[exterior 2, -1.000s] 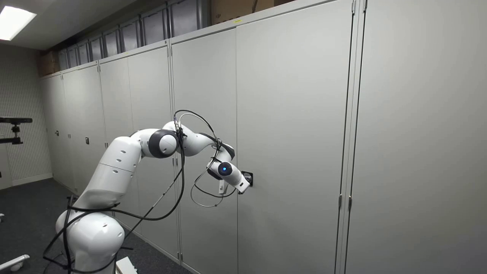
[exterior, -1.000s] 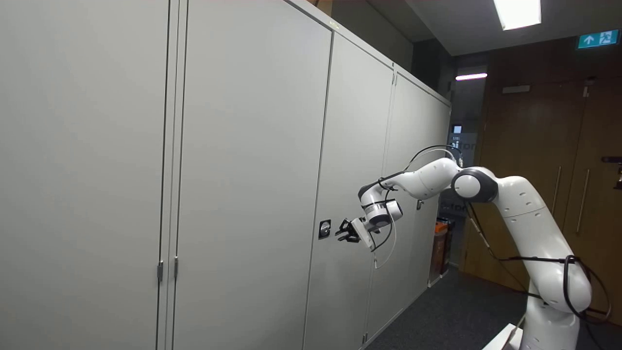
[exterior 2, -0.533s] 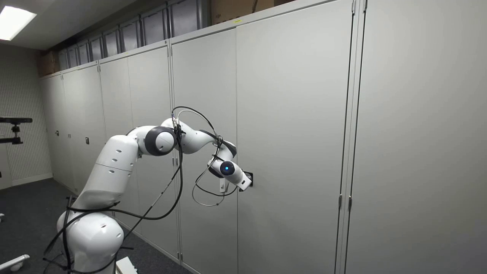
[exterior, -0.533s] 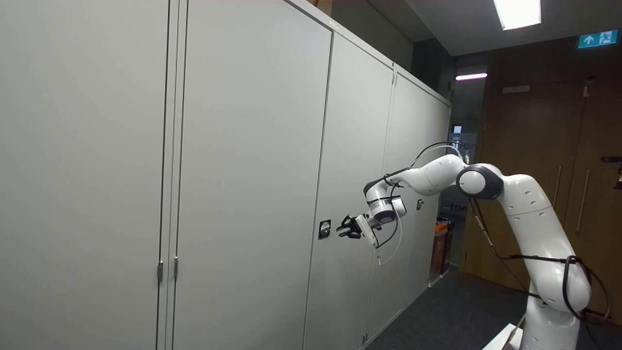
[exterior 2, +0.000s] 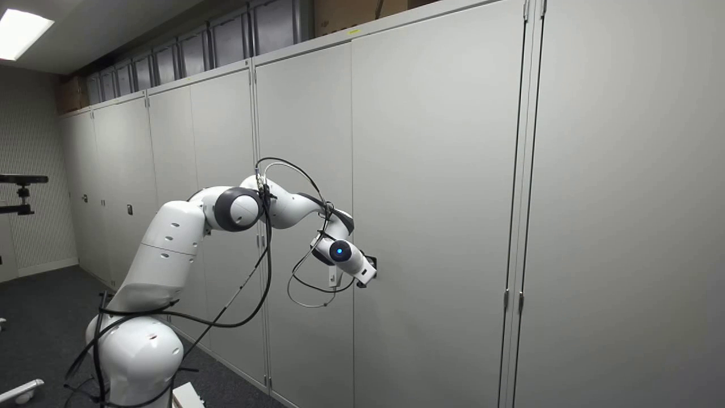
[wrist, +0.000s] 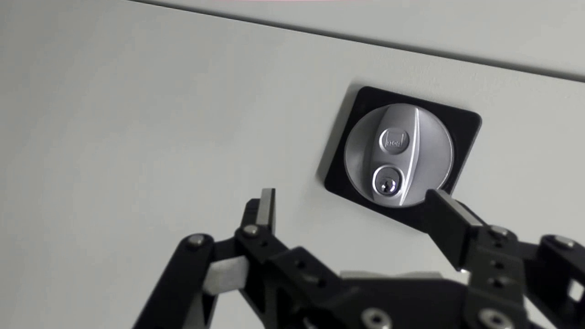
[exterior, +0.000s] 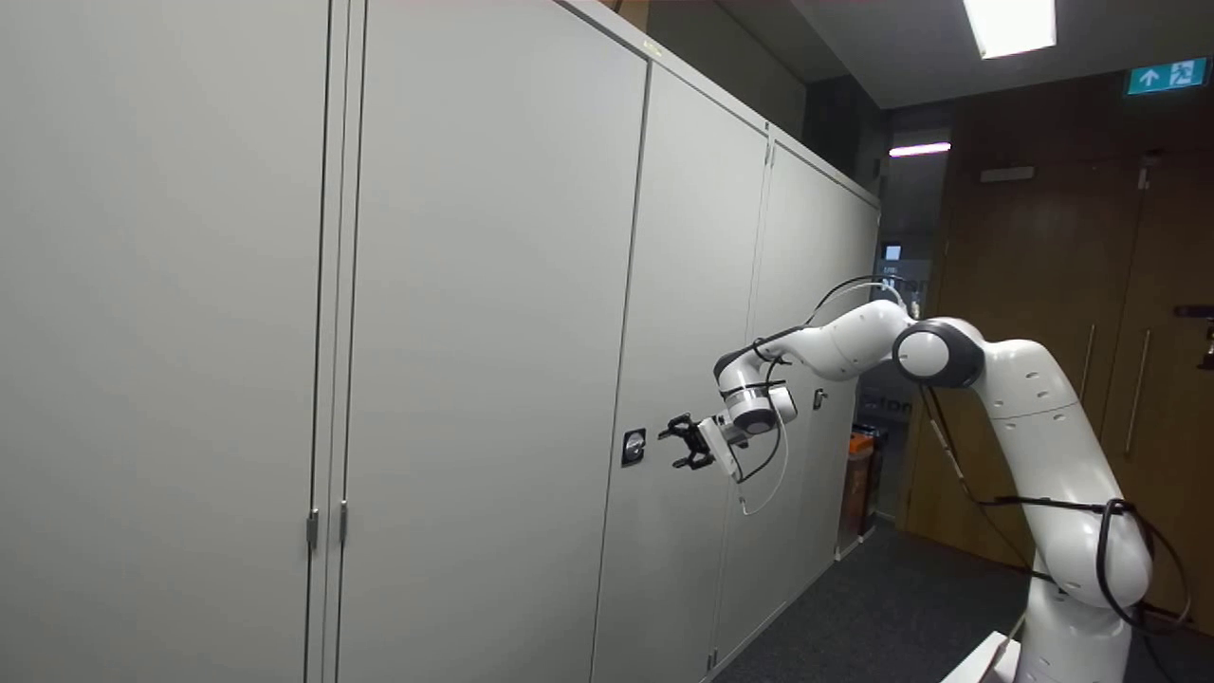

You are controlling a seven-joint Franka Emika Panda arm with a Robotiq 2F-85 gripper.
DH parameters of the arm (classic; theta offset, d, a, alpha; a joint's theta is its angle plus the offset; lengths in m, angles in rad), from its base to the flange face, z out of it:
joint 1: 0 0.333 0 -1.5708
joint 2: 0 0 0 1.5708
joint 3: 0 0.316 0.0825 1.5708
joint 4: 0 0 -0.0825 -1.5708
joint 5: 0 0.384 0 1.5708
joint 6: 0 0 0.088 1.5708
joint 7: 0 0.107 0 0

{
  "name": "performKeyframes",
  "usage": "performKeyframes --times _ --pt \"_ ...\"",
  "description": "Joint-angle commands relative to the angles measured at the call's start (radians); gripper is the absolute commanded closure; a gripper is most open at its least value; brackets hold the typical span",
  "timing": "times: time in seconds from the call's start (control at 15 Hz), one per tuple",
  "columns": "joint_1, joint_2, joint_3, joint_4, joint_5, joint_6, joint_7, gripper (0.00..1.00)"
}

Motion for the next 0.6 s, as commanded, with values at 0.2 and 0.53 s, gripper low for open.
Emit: performKeyframes --times 0.2,0.53 --pt "0.000 0.006 -0.001 0.000 -0.001 0.000 0.000 0.00" --pt "0.002 0.010 -0.001 0.000 -0.001 0.000 0.000 0.00"
